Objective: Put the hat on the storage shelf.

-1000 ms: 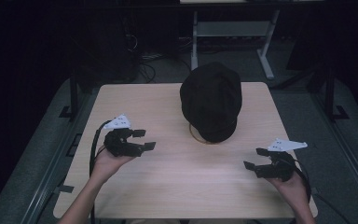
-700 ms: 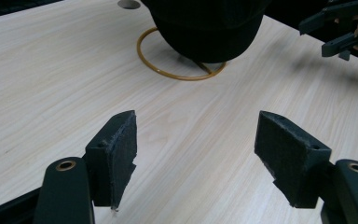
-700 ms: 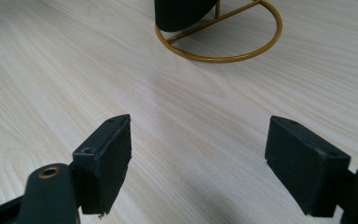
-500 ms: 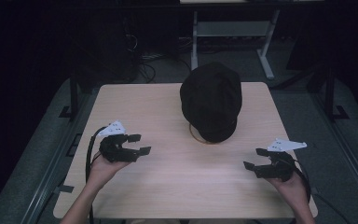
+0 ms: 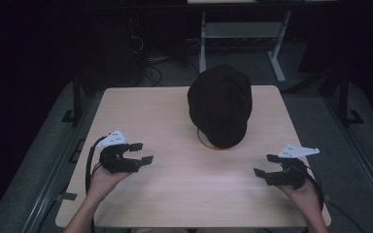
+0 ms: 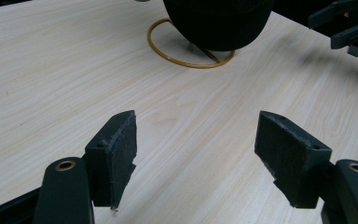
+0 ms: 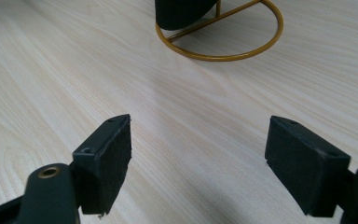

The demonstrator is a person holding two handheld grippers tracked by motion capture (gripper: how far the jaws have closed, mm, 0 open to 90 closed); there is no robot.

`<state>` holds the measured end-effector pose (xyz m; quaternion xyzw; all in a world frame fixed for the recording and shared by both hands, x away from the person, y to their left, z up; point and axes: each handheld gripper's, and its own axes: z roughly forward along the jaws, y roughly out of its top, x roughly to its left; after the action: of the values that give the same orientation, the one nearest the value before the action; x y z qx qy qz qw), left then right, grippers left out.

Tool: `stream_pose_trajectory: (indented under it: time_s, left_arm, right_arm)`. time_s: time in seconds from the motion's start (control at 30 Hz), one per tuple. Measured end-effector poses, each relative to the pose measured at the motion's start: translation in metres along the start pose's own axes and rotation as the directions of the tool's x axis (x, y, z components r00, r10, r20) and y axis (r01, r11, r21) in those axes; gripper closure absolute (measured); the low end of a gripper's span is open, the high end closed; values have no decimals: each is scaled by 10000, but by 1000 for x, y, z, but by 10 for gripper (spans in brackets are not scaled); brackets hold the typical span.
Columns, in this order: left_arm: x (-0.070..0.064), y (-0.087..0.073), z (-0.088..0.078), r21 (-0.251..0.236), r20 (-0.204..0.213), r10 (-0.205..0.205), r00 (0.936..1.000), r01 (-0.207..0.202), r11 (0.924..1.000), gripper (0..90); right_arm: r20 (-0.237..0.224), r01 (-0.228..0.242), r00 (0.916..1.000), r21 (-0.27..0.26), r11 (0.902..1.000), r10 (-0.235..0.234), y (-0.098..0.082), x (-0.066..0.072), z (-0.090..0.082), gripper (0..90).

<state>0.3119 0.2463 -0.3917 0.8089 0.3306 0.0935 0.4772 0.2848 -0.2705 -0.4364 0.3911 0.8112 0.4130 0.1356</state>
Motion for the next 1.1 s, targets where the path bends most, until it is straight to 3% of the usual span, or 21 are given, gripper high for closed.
stream_pose_trajectory:
  time_s: [0.87, 1.1]
  left_arm:
    - [5, -27, -10, -114, -370, -427, 9984, 423, 9990, 288]
    - [5, -34, -10, 22, -455, -379, 9982, 381, 9993, 285]
  right_arm:
    - [-4, 35, 10000, -23, 10000, -35, -1, 2, -1, 224]
    - [-42, 124, 9999, -3, 9999, -124, -2, 4, -1, 224]
